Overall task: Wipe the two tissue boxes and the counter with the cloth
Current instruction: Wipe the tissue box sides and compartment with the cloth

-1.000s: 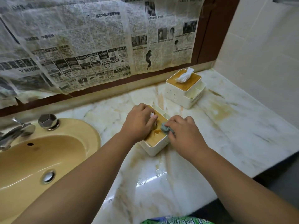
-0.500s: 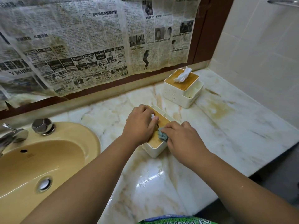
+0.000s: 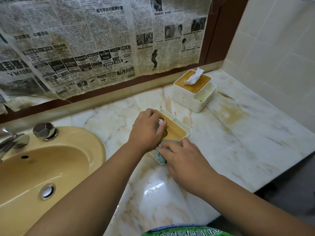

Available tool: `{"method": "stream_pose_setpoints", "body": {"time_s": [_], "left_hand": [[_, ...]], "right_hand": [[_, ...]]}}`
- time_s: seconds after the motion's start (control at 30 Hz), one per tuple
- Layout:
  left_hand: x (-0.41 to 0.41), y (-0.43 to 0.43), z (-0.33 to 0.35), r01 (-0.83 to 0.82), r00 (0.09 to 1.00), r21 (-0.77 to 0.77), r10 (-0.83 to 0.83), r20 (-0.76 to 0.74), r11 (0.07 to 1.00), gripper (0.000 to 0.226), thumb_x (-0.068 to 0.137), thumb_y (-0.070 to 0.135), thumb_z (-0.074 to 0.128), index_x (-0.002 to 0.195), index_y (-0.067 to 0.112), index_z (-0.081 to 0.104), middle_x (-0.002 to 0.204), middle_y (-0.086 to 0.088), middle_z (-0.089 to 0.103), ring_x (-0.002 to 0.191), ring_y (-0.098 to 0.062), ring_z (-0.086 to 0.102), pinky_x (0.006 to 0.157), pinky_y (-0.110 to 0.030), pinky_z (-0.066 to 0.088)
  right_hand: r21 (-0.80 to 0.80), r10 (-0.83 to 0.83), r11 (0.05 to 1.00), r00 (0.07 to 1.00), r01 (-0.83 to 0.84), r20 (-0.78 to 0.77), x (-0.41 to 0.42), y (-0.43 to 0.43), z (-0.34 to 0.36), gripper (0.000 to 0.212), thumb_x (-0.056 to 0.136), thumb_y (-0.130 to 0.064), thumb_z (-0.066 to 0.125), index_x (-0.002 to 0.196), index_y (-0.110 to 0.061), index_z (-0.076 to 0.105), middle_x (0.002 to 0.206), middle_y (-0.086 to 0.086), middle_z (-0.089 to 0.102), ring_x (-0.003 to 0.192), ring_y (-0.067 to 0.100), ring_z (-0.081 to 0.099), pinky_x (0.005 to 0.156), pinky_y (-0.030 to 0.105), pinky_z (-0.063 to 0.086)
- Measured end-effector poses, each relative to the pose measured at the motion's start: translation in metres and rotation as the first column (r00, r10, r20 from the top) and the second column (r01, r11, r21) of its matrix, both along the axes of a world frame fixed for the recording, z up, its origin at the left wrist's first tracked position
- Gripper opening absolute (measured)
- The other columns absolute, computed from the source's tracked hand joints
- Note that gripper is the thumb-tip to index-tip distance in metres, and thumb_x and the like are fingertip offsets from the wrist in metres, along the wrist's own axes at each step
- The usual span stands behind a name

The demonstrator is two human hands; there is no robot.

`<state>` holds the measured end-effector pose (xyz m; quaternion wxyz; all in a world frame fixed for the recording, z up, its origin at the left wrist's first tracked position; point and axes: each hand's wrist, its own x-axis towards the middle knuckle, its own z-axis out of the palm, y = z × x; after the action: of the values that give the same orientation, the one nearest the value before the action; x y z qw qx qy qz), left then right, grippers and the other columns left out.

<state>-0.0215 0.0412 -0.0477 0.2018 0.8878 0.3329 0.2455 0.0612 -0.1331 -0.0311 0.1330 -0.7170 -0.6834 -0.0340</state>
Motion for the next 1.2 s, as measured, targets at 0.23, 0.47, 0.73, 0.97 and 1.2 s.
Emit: {"method": "stream_pose_setpoints", "body": {"time_s": [0.23,0.47,0.73,0.97,1.2], "left_hand": [[0.001,0.000,0.000,-0.004,1.000,-0.003,0.004,-0.008,1.000,0.028,0.094,0.047,0.051,0.112,0.029,0.064,0.115,0.010,0.054,0.110,-0.016,0.047,0.094,-0.041,0.045],[0.001,-0.002,0.001,-0.012,1.000,-0.003,0.012,0.003,1.000,0.028,0.093,0.048,0.052,0.111,0.029,0.063,0.114,0.011,0.053,0.109,-0.016,0.047,0.091,-0.042,0.047],[0.000,-0.002,0.000,-0.014,1.000,0.018,0.014,0.006,1.000,0.029,0.093,0.047,0.052,0.110,0.027,0.064,0.113,0.008,0.053,0.106,-0.017,0.048,0.091,-0.038,0.046],[0.000,-0.005,0.004,-0.035,0.999,0.017,0.035,-0.022,0.999,0.025,0.095,0.045,0.055,0.112,0.029,0.063,0.116,0.009,0.052,0.110,-0.014,0.046,0.091,-0.035,0.045],[0.005,-0.011,0.005,-0.095,0.995,0.026,0.096,-0.028,0.995,0.023,0.095,0.043,0.058,0.112,0.028,0.064,0.115,0.009,0.053,0.110,-0.014,0.045,0.089,-0.025,0.035]], "right_hand": [[-0.032,-0.091,0.995,0.995,0.090,-0.026,0.034,0.000,0.004,0.046,0.083,-0.024,0.066,0.129,-0.030,0.063,0.132,-0.011,0.059,0.089,0.027,0.056,0.072,0.038,0.051],[-0.028,-0.170,0.985,0.983,0.168,-0.074,0.042,0.007,0.006,0.044,0.088,-0.021,0.060,0.131,-0.029,0.062,0.132,-0.009,0.057,0.090,0.028,0.051,0.078,0.042,0.052],[0.064,-0.006,0.998,0.942,0.029,-0.335,-0.004,-0.010,-0.007,0.042,0.084,-0.017,0.061,0.125,-0.024,0.068,0.129,-0.009,0.059,0.101,0.023,0.057,0.089,0.031,0.052],[0.007,-0.137,0.881,0.270,0.473,-0.953,0.024,-0.038,-0.012,0.029,0.089,0.000,0.069,0.104,-0.025,0.074,0.101,-0.010,0.074,0.094,0.003,0.069,0.080,0.016,0.053],[-0.169,-0.138,0.734,-0.098,0.658,-0.985,0.064,-0.015,-0.041,0.022,0.092,-0.013,0.067,0.112,-0.020,0.072,0.100,-0.002,0.073,0.089,0.017,0.070,0.074,0.033,0.060]]}}
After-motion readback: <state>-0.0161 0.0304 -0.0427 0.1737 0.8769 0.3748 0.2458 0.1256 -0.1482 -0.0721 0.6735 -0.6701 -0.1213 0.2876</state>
